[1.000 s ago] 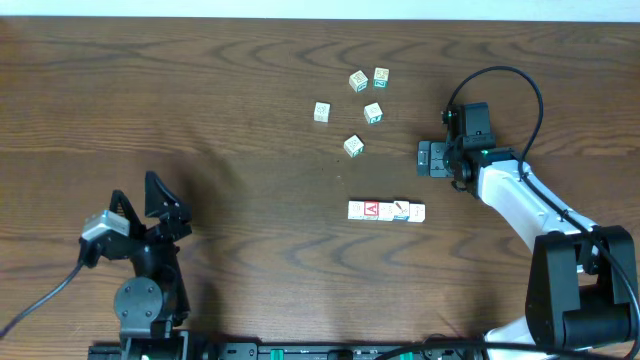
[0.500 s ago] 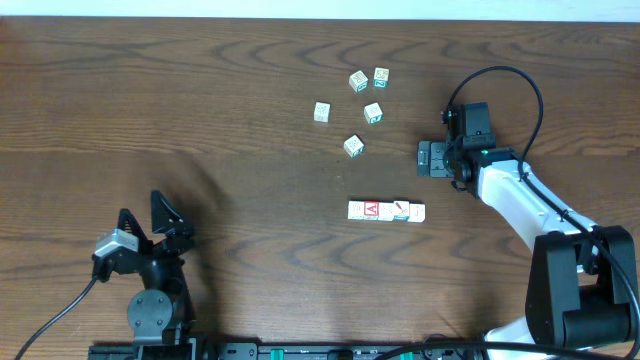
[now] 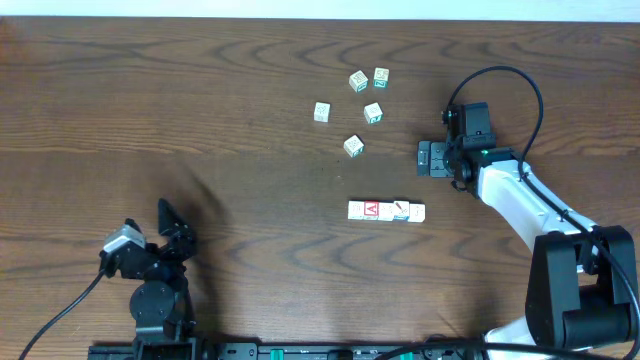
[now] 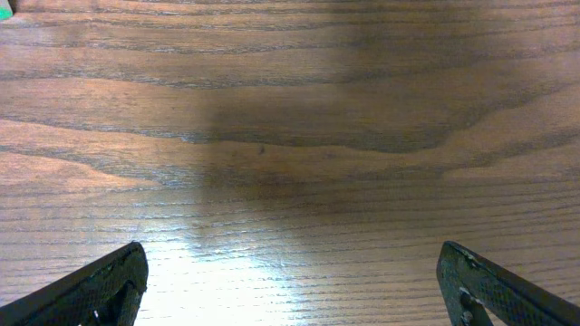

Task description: Lift 5 blocks

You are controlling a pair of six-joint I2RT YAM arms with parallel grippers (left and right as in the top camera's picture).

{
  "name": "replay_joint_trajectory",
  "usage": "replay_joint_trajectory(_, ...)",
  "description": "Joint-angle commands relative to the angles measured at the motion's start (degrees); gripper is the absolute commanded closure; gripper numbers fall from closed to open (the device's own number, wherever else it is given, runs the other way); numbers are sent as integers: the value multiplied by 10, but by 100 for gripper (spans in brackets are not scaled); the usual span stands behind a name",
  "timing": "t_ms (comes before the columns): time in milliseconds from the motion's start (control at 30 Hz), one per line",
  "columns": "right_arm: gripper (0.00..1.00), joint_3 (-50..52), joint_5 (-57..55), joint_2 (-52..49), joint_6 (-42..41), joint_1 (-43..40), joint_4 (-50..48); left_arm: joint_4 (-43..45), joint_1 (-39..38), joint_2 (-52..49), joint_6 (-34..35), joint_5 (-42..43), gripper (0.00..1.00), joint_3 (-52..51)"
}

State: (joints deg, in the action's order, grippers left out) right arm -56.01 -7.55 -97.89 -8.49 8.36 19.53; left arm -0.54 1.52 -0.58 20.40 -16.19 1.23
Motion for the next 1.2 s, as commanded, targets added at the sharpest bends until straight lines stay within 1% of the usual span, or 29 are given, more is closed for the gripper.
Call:
replay_joint_trajectory(0,1,-8,-7,-5,4,0,0,-27,3,5,-41,30,17,-10)
replay_joint_trajectory(567,1,-8,-6,-5,4,-1,0,-24,3,2,-41,33,16,-10)
replay_joint_trajectory(733,1,5,-5,35,4,0,1,-24,3,2,-41,33,16,-10)
replay_joint_trajectory(800,1,31,-17,72,4,0,-7,-24,3,2,-41,33,16,-10)
replay_joint_trajectory(833,1,50,-33,91,4,0,-28,-24,3,2,-41,33,16,-10)
replay_joint_trajectory(933,1,132,-70,160,5,0,-131,-24,3,2,-41,33,15,-10)
replay_joint_trajectory(1033,1,232,-79,248,14,0,-226,-24,3,2,-41,33,16,-10)
replay_joint_trajectory(1100,1,294,-79,310,30,0,-271,-24,3,2,-41,33,15,-10)
replay_joint_trajectory(1167,1,340,-79,372,30,0,-283,-24,3,2,-41,33,16,-10)
